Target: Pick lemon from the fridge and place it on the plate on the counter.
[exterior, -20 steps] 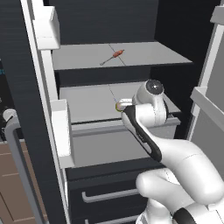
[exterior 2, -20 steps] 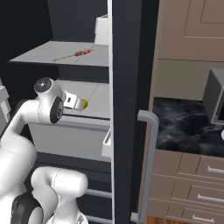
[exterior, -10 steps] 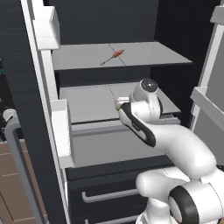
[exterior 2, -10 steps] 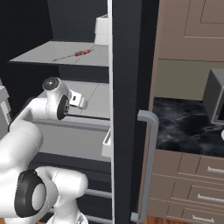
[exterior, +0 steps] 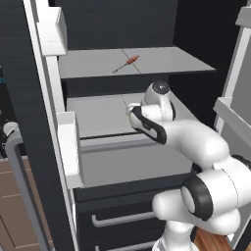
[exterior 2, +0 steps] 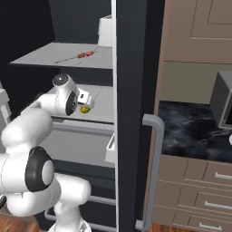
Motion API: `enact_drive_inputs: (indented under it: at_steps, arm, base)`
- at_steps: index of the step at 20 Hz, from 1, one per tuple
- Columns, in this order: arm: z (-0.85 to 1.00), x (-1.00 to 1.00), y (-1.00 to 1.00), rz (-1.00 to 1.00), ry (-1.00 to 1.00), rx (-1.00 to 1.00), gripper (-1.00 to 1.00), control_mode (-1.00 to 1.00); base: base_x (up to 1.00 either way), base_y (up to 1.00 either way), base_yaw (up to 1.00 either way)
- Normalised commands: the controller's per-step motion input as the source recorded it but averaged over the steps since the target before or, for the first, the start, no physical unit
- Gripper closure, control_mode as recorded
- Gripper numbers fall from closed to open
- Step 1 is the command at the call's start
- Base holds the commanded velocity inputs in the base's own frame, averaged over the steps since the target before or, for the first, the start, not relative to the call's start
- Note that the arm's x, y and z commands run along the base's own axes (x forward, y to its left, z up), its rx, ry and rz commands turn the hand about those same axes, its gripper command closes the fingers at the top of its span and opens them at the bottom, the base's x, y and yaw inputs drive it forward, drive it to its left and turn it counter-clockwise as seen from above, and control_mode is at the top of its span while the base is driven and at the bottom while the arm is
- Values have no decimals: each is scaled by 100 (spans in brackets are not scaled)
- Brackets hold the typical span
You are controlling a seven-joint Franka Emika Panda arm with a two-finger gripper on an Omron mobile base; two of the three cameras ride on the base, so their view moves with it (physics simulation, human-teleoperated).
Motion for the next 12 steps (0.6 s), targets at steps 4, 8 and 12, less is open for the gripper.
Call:
enact_drive_inputs:
  at_steps: [4, 8, 12]
  arm:
    - [-28, 36, 0, 0, 0, 0, -100, -100]
    - [-22, 31, 0, 0, 0, 0, -100, -100]
    - [-6, 35, 0, 0, 4, 0, -100, -100]
  base:
    - [0, 0, 0]
    - [0, 0, 0]
    - [0, 0, 0]
